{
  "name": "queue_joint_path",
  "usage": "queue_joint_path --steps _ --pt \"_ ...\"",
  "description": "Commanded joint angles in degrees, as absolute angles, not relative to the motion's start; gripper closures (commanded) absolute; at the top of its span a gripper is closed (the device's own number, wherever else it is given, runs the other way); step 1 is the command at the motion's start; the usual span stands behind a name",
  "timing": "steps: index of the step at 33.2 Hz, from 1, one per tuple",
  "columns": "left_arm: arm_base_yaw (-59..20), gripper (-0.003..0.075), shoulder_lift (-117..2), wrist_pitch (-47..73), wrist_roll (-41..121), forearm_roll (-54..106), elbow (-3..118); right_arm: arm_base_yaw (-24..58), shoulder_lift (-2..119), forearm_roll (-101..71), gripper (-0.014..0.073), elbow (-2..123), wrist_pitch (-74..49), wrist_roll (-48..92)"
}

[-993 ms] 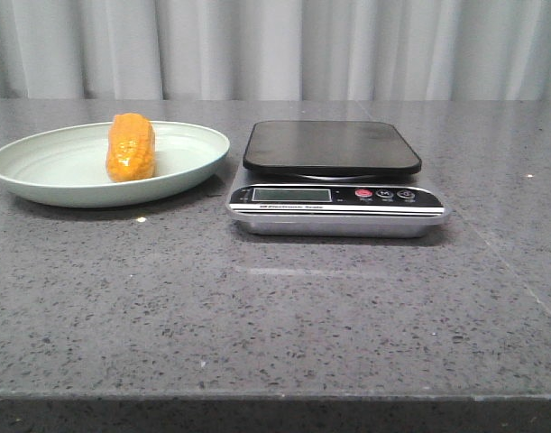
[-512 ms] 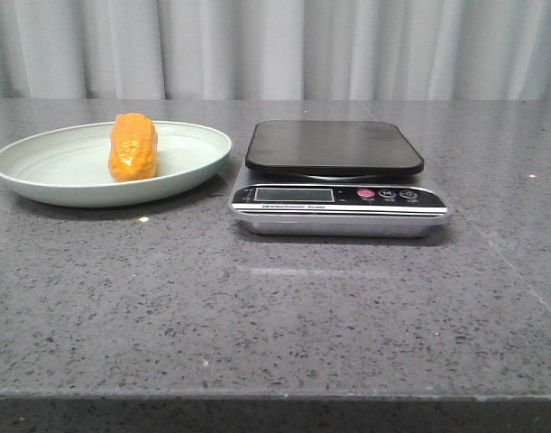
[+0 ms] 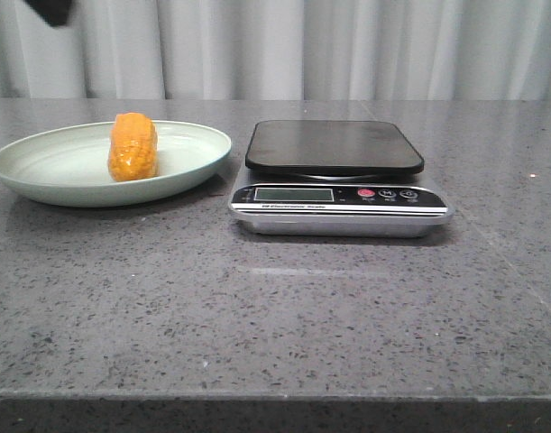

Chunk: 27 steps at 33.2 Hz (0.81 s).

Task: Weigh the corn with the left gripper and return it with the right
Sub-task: 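Lower the left gripper over the corn cob on the plate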

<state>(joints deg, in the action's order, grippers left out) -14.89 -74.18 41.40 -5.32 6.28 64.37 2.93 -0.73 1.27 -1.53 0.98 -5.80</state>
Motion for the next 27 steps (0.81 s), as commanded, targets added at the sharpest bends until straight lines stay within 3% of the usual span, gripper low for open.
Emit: queue_joint_path --steps 1,11,24,27 --pt "-15.8 0.0158 -80.3 44.0 -7.8 7.0 72.6 3.1 -1.6 1.7 0.0454 -1.1 5.3 -5.7" --pt "-18.2 0.0159 -93.4 52.8 -17.5 1.0 84.7 3.1 -1.6 1.7 0.0454 -1.1 5.3 -5.7" --pt "-19.4 0.0162 -99.4 54.1 -24.2 -5.1 86.0 3.1 -1.6 1.7 0.0454 -1.1 5.3 -5.7" --pt "-19.4 0.0211 -100.0 54.0 -25.0 -5.6 86.3 3.1 -1.6 1.7 0.0454 -1.1 5.3 -5.7"
